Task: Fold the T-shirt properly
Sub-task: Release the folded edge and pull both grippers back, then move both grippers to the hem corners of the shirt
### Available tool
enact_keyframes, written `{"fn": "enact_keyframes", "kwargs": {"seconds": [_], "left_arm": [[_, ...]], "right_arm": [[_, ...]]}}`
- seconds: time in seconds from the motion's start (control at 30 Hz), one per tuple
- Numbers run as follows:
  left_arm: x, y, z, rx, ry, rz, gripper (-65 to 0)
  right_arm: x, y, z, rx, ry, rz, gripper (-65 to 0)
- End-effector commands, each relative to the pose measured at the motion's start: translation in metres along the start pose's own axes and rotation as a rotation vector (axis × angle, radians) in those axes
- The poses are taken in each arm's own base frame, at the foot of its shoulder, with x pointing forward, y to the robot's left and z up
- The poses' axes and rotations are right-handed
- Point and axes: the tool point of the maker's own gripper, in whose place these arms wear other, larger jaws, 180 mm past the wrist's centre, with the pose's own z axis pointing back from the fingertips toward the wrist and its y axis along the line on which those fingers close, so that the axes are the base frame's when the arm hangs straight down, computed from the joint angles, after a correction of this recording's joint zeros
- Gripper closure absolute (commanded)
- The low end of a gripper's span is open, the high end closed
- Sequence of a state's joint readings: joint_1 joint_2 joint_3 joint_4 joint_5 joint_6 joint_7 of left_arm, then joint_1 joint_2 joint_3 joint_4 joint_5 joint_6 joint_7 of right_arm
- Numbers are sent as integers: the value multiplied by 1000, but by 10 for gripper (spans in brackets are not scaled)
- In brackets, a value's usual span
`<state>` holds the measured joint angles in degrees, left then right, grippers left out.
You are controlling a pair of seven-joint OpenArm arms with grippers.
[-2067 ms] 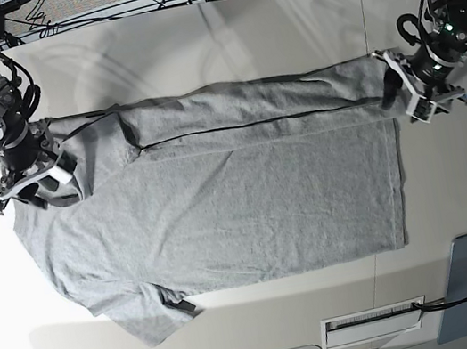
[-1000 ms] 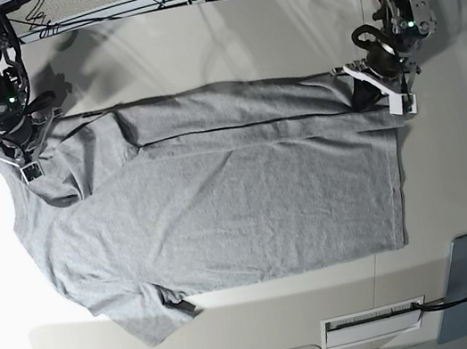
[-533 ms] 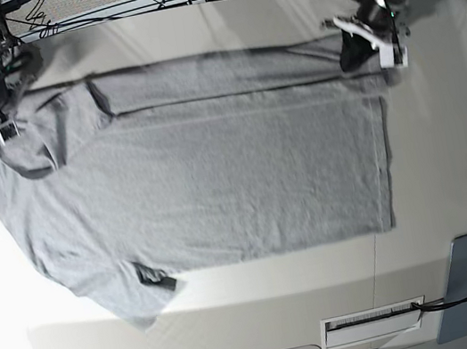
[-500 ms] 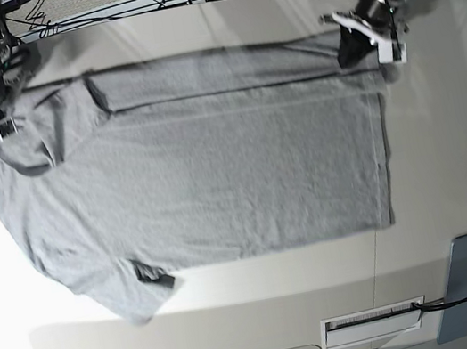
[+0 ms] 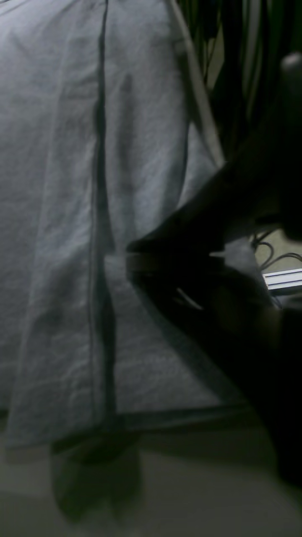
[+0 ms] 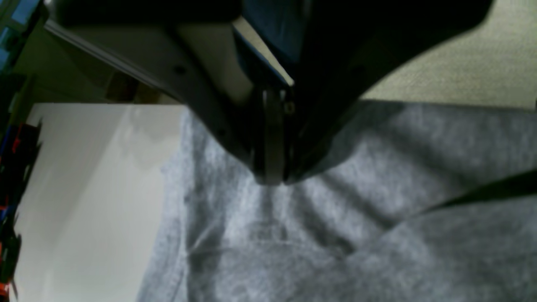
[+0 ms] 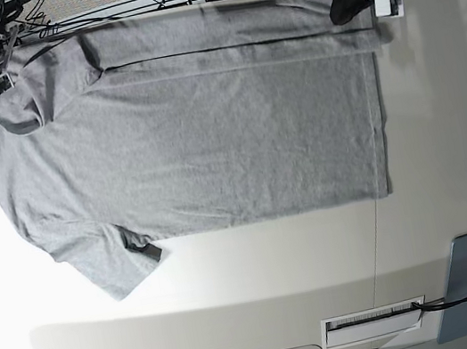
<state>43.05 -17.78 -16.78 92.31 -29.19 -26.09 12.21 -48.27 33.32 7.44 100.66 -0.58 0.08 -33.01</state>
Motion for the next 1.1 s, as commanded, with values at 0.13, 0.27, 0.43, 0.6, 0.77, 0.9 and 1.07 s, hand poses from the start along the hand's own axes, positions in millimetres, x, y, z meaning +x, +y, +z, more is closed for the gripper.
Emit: {"fn": "enact_keyframes", "kwargs": {"seconds": [0.13,0.27,0.43,0.6,0.77,0.9,1.07], "left_arm": [[-66,33,29,128,342,-104,0],[-32,30,29,119,263,-159,0],[32,19,25,120,113,-253,0],[86,1,19,98,-18,-335,0],[125,-9,13,90,-117,-379,-30],[155,-7,4,107,-182,-384,-301],[197,3,-17,108,-256,-290,-329]], "right_arm": [[9,-14,7,-63,-20,42,0],[27,-25,14,-126,-65,57,0],[52,-50,26,-202,-141,30,0],[77,-82,43,-286,-211,-6,0],[101,-105,46,-298,-247,-85,0],[142,-117,49,-298,-368,-72,-180],[189,-134,58,-272,-529,-207,-260]]}}
